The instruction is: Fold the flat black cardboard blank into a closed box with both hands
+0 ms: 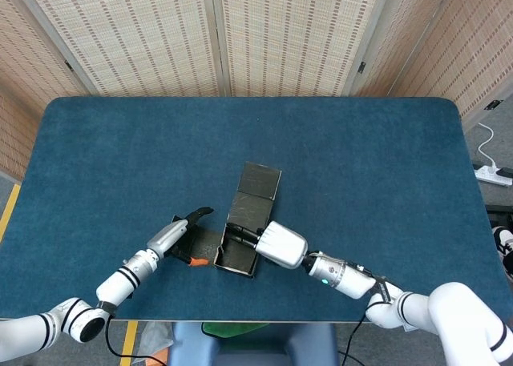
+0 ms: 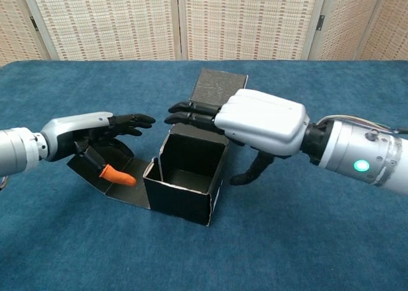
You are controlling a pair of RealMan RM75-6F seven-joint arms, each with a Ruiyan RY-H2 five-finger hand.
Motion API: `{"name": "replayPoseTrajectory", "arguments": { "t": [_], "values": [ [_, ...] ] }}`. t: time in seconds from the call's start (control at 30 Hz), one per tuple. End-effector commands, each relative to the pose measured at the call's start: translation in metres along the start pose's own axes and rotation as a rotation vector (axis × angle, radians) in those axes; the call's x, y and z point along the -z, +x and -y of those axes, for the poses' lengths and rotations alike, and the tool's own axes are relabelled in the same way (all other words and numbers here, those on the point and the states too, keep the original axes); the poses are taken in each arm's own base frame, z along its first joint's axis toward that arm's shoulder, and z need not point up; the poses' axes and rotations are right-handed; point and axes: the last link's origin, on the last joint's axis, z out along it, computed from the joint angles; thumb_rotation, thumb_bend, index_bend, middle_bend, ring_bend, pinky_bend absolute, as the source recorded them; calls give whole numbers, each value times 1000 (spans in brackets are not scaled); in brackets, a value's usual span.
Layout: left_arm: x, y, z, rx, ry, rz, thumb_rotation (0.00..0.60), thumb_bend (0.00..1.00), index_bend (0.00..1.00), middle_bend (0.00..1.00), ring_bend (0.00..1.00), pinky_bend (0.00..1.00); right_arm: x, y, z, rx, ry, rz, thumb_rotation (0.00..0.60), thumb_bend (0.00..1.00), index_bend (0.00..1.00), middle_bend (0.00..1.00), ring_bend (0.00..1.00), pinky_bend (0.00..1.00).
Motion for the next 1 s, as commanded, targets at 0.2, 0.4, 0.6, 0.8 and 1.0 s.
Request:
{"name": "replayPoseTrajectory", "arguments": {
  "t": [0.2, 0.4, 0.6, 0.8, 1.0],
  "values": [
    [28, 21, -5, 41, -26, -77, 600, 172, 0, 0, 0, 215, 79, 10, -3, -487, -415, 50, 600, 0, 11, 150, 651, 1000],
    [39, 27, -12, 54, -45, -90, 600, 171, 0, 0, 0, 211, 99, 1, 6, -746, -539, 161, 600, 0, 23, 154, 651, 1000],
    [44, 30, -18, 66, -60, -98, 600, 169, 0, 0, 0, 211, 91, -8, 19, -935, -529, 258, 600, 0, 23, 147, 651, 1000],
    [47, 33, -20, 69, -61, -103, 600, 170, 0, 0, 0, 210, 71, -14, 25, -1028, -504, 291, 600, 1, 23, 140, 651, 1000],
    [48, 36, -18, 80, -57, -111, 600, 170, 0, 0, 0, 209, 38, -18, 22, -1042, -485, 256, 600, 0, 23, 122, 651, 1000]
  ]
}}
